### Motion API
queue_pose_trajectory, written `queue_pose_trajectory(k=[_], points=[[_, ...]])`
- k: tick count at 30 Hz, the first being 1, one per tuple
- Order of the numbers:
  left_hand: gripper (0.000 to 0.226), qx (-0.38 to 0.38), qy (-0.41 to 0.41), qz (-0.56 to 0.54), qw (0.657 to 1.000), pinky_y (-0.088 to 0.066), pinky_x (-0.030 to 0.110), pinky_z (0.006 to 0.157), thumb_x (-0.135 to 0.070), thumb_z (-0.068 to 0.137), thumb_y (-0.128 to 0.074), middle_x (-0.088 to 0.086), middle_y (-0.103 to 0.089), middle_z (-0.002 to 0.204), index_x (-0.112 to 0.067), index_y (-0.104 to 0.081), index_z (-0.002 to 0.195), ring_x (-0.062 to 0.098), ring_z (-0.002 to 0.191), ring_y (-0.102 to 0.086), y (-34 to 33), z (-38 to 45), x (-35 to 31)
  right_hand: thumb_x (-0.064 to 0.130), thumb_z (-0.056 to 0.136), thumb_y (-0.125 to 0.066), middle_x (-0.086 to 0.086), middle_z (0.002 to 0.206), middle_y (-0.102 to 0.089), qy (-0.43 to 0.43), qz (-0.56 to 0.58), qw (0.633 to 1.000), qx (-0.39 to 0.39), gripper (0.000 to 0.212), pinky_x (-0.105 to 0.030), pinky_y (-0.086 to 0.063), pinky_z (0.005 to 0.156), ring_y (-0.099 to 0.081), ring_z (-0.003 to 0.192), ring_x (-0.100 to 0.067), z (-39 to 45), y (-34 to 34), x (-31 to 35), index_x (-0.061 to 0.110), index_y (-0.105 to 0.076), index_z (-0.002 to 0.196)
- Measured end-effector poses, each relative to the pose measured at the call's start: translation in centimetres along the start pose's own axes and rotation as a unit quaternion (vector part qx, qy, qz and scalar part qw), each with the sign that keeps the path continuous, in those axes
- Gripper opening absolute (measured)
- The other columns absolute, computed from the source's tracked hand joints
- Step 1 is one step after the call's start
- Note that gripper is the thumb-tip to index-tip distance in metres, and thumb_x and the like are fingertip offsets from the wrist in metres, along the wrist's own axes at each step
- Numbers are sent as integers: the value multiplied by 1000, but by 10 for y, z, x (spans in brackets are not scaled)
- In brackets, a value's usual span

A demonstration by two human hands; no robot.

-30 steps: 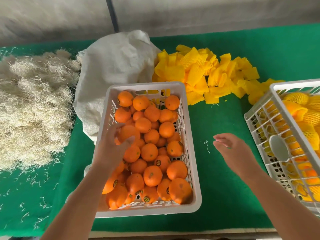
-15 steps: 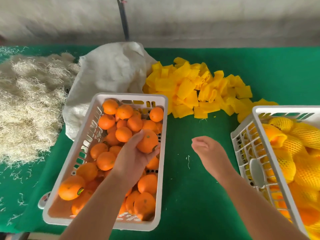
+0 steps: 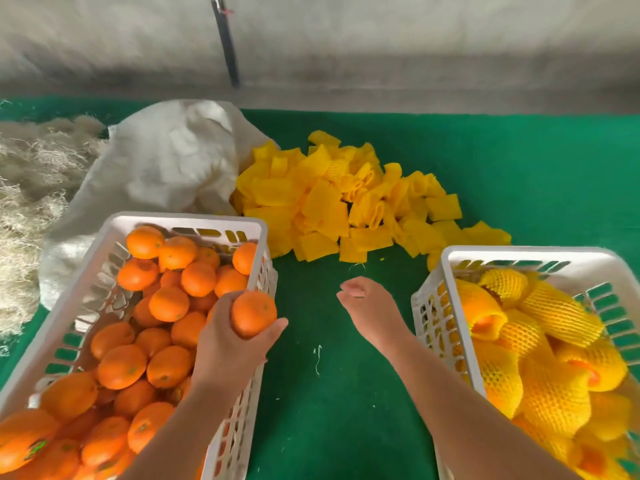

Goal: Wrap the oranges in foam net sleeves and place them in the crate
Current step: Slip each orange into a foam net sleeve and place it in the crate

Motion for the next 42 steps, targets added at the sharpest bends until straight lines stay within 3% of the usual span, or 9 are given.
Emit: queue_pose_trajectory(k=[4,7,12,17,20,24,30,35,42], points=[[78,-8,-76,85,993,-54,18,63,-80,59,-82,-30,-59,112,-58,-47,125,1,87,-66,-10,1,1,34,106,-59,6,141,-64,2,-71,997,5,32,-24,-43,91,-63,112,-9,48,5,-8,26,-63,136],[83,10,-85,109,990,-50,10,59,-82,58,-79,-36,-55,114,-57,-44,129,-4,88,-64,-12,1,1,32,107,-58,-3,144,-56,5,-134,991,1,36,-25,-48,77,-64,83,-10,86,7,-10,23,-60,142],[81,21,-113,144,983,-49,11,61,-79,58,-78,-32,-54,113,-55,-43,128,-1,86,-63,-17,4,-3,27,109,-54,-8,171,-13,19,-257,966,16,43,-42,-51,104,-44,146,-37,140,4,-10,19,-49,151],[83,-10,-138,176,975,-49,14,65,-66,56,-84,-10,-62,111,-38,-52,128,19,85,-68,-23,6,-3,25,111,-46,-18,159,-32,-23,-331,942,54,31,-48,-40,118,-29,152,-43,179,2,-24,13,-58,137],[82,5,-126,174,977,-48,11,65,-70,57,-81,-12,-62,112,-41,-50,127,18,86,-68,-24,6,-2,18,113,-40,-13,125,-51,-34,-304,952,32,27,-43,-43,109,-44,134,-38,183,3,-34,16,-53,89],[80,27,-113,169,979,-46,8,60,-79,60,-75,-29,-53,111,-55,-40,127,10,83,-65,-23,7,-2,25,111,-51,-3,109,-57,40,-242,966,-83,21,-39,-48,82,-62,101,-25,157,15,-34,8,-62,106],[71,46,-119,158,979,-45,9,62,-90,65,-68,-38,-50,111,-62,-38,123,-6,86,-59,-23,7,-1,28,105,-61,9,64,-61,77,-81,976,-185,37,-25,-44,55,-59,61,-7,62,21,-7,25,-61,68],[72,66,-155,151,974,-42,9,60,-93,64,-63,-38,-48,102,-60,-34,122,-10,81,-55,-21,5,-3,18,92,-77,23,78,-75,52,56,981,-179,13,-7,-51,61,-71,77,8,-41,4,5,30,-78,85],[63,129,-170,76,974,-51,16,60,-89,63,-71,-28,-59,97,-62,-42,112,-2,76,-63,-14,-6,-1,3,95,-71,1,95,-81,-20,143,973,-179,27,-37,-67,76,-79,80,-18,-117,-11,8,26,-84,90]])
Point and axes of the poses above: each hand's wrist, its own z-axis towards the middle knuckle, its own y-axis out of the back of the hand, x = y × z, the point moved 4 cm from there along z, towards the middle knuckle
